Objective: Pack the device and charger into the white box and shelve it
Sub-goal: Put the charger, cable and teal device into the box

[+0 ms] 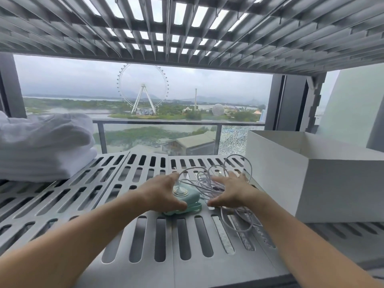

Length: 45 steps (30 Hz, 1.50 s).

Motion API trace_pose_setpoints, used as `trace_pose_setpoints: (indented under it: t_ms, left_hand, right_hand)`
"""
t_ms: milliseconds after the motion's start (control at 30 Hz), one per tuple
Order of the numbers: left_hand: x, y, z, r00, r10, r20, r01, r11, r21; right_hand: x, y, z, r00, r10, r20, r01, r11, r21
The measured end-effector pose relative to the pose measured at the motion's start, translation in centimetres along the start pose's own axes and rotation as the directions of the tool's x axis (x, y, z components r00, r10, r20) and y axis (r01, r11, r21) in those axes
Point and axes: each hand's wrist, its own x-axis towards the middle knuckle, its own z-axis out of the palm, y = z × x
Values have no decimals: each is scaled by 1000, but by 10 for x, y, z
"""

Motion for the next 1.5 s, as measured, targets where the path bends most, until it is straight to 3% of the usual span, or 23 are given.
trace_pose_setpoints:
  t_ms: [200, 433, 633, 733, 933, 1233, 1500]
  left_hand:
    - [-5, 3, 10, 989, 35, -142, -31, 999, 29]
    - [-5, 6, 7, 972, 55, -227, -32, 994, 106]
    - [-3, 13, 4, 966, 94, -242, -77, 994, 78]
    - [-3, 15, 2, 962, 101, -255, -96, 995, 34]
    - [4, 23, -15, 922, 134, -364, -150, 989, -17]
    - [20, 54, -43, 839, 155, -521, -251, 960, -120]
    - [62, 137, -71, 694, 204, -690, -452, 870, -197]
  right_hand:
    - [-9, -5, 5, 997, -32, -68, 31, 999, -9]
    - [-19, -21, 12, 981, -67, -184, 38, 986, -160]
    - [-24, -19, 11, 929, -129, -347, 147, 989, 25]
    - [-26, -14, 3, 900, -162, -404, 189, 982, 27]
    - [-33, -12, -28, 778, -191, -598, 262, 965, 33]
    - [-52, -4, -108, 598, -240, -765, 325, 945, -43]
    - [-79, 49, -160, 467, -143, -873, 303, 953, 6]
